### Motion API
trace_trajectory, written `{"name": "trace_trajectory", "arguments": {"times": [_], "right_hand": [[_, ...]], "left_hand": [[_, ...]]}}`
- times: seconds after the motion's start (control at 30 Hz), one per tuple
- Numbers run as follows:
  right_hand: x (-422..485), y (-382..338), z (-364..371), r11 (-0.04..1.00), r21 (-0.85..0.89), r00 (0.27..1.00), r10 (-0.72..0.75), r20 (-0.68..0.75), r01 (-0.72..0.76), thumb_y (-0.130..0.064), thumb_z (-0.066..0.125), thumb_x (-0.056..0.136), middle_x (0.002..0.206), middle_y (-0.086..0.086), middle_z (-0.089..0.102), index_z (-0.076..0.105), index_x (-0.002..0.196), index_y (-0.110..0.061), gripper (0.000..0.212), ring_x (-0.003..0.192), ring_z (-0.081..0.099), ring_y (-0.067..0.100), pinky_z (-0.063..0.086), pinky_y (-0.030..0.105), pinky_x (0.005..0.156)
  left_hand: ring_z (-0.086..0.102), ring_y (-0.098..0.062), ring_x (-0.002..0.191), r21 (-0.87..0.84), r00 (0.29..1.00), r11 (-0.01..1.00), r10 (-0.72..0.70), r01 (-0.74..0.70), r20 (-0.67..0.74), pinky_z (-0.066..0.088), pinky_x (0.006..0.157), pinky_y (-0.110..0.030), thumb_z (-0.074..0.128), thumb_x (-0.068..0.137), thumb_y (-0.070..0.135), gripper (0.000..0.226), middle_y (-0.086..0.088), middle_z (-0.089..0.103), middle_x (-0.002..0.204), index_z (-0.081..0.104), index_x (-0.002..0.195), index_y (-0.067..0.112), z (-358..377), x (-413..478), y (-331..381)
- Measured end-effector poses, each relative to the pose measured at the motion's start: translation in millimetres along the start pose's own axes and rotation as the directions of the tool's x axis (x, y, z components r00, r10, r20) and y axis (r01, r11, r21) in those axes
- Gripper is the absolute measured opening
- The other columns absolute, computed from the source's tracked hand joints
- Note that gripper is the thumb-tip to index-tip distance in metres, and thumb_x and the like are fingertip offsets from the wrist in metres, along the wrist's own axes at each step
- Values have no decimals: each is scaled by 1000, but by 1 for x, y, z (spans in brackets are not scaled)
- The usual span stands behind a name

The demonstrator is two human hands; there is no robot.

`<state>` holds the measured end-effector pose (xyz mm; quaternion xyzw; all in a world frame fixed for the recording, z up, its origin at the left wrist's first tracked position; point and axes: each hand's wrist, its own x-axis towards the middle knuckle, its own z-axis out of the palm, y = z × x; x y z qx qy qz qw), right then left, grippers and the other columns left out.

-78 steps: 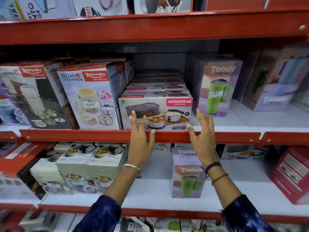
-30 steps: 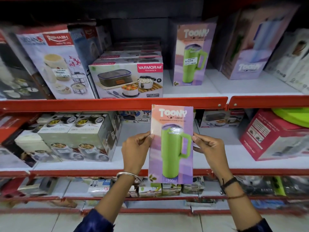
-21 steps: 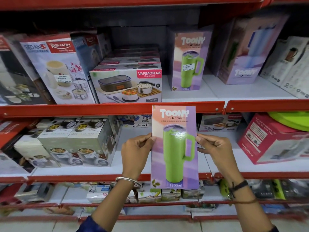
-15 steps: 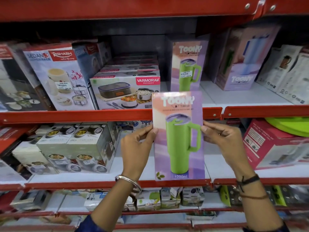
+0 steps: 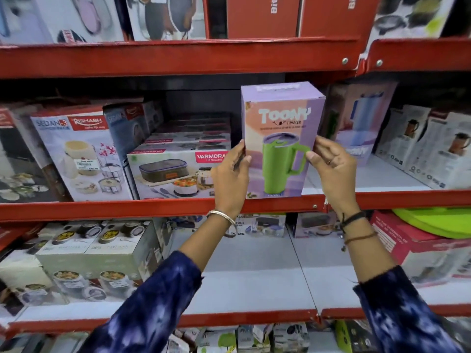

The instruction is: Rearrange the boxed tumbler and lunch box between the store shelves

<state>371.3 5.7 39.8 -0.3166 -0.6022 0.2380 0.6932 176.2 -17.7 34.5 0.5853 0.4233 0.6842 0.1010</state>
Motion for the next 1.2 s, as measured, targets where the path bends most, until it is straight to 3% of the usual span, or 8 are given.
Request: {"name": "trace_trajectory", "arguments": {"times": [0.1, 0.27, 0.43, 0.67, 0.77, 0.9, 1.03, 1.2], "right_hand": [[11, 25, 0, 999, -33, 998, 42, -48, -43, -6, 66, 85, 124, 6, 61, 59, 122, -11, 38, 106, 63, 4, 50, 14, 85], [28, 52, 2, 997, -53, 996, 59, -70, -62, -8, 66, 85, 119, -6, 61, 55, 123, -19, 41, 99, 62, -8, 49, 11, 82], [35, 78, 4, 991, -89, 994, 94, -56, -99, -10, 67, 85, 122, 5, 62, 56, 124, -14, 41, 106, 63, 9, 52, 28, 93], [36, 94, 9, 991, -103, 993, 70, -98, -80, -10, 66, 85, 120, 6, 63, 57, 122, -11, 38, 106, 62, 17, 52, 31, 94], [35, 95, 10, 989, -115, 990, 77, -117, -90, -9, 65, 86, 118, 5, 62, 58, 121, -2, 37, 106, 62, 19, 52, 21, 90], [33, 88, 12, 985, -151, 992, 64, -108, -80, -7, 64, 87, 118, 6, 61, 58, 121, 0, 35, 108, 61, 23, 51, 32, 94], [29, 74, 13, 966, -248, 994, 49, -102, -73, -8, 63, 88, 119, 8, 63, 59, 121, -1, 34, 107, 60, 20, 48, 29, 95], [21, 42, 25, 914, -380, 970, -207, -125, 146, -11, 60, 91, 132, 1, 54, 51, 131, -10, 41, 124, 51, 19, 40, 33, 107]], "left_hand": [[58, 2, 100, 33, 1000, 999, -2, 2, 0, 41, 85, 1, 60, 89, 5, 36, -10, 67, 118, 56, 125, 4, 15, 6, -16], [59, -5, 91, 91, 1000, 996, -19, 18, 1, 38, 78, 5, 58, 89, 4, 32, -13, 70, 111, 59, 122, 4, 33, 19, -34], [59, -10, 93, 133, 996, 988, -87, 83, 28, 36, 77, 6, 57, 90, 2, 34, -15, 68, 115, 57, 124, 5, 41, 23, -53], [58, -29, 115, 243, 985, 969, -85, 46, 152, 48, 100, -40, 53, 90, 1, 51, -14, 55, 134, 38, 139, 10, 51, 26, -63], [54, -26, 121, 237, 984, 971, -83, 44, 155, 45, 104, -39, 53, 91, 2, 50, -14, 53, 137, 39, 138, 9, 50, 26, -65], [50, -26, 126, 230, 981, 972, -89, 48, 171, 44, 106, -44, 52, 92, 2, 50, -13, 49, 140, 37, 138, 8, 49, 25, -62], [45, -26, 129, 242, 975, 969, -93, 42, 204, 38, 109, -43, 51, 92, 2, 51, -13, 45, 142, 34, 139, 8, 44, 22, -53], [40, -23, 132, 199, 967, 957, 176, -211, 182, 31, 112, -25, 53, 91, 1, 44, -16, 44, 143, 40, 134, 2, 25, 24, -29]]}}
